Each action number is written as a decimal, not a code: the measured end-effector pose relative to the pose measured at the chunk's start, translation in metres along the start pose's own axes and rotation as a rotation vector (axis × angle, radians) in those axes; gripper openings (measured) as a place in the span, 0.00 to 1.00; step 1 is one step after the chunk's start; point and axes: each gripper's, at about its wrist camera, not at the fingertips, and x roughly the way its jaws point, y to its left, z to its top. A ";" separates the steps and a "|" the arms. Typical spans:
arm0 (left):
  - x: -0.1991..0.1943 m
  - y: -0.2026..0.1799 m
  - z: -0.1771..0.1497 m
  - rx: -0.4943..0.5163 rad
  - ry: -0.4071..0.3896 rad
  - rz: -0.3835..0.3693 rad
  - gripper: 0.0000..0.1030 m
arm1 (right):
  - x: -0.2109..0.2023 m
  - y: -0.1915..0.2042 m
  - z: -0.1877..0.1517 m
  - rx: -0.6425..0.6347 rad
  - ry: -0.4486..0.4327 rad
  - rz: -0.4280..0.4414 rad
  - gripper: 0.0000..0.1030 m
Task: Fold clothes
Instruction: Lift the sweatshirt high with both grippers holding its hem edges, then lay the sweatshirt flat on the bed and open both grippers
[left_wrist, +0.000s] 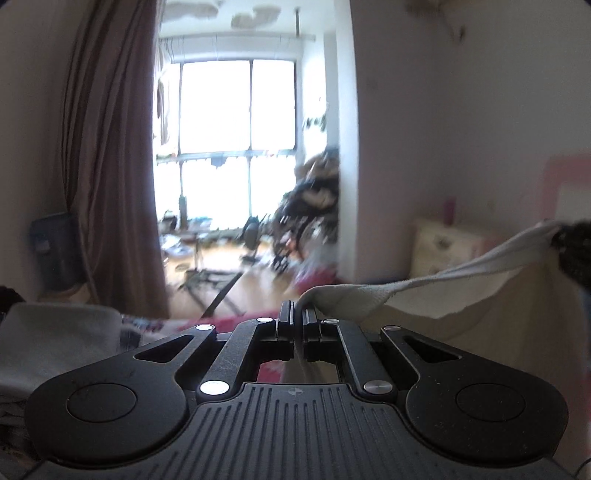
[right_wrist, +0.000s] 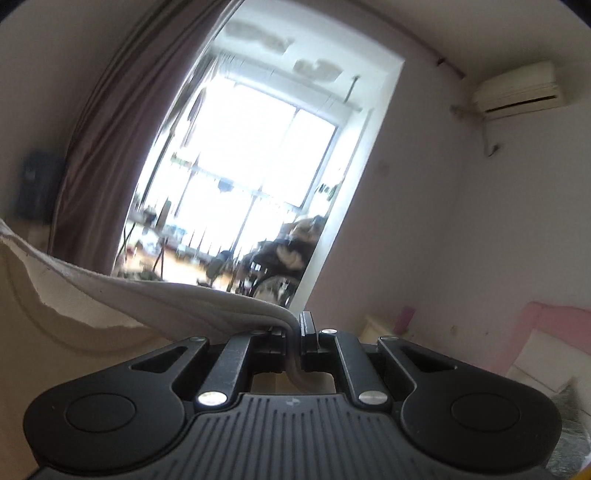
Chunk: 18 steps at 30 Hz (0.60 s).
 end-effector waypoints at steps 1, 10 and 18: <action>0.019 -0.001 -0.004 0.014 0.022 0.015 0.04 | 0.011 0.012 -0.013 -0.013 0.021 0.009 0.07; 0.114 -0.016 -0.064 0.140 0.222 0.101 0.05 | 0.121 0.085 -0.135 0.030 0.335 0.185 0.07; 0.177 -0.014 -0.109 0.129 0.498 0.059 0.09 | 0.212 0.084 -0.150 0.069 0.657 0.362 0.16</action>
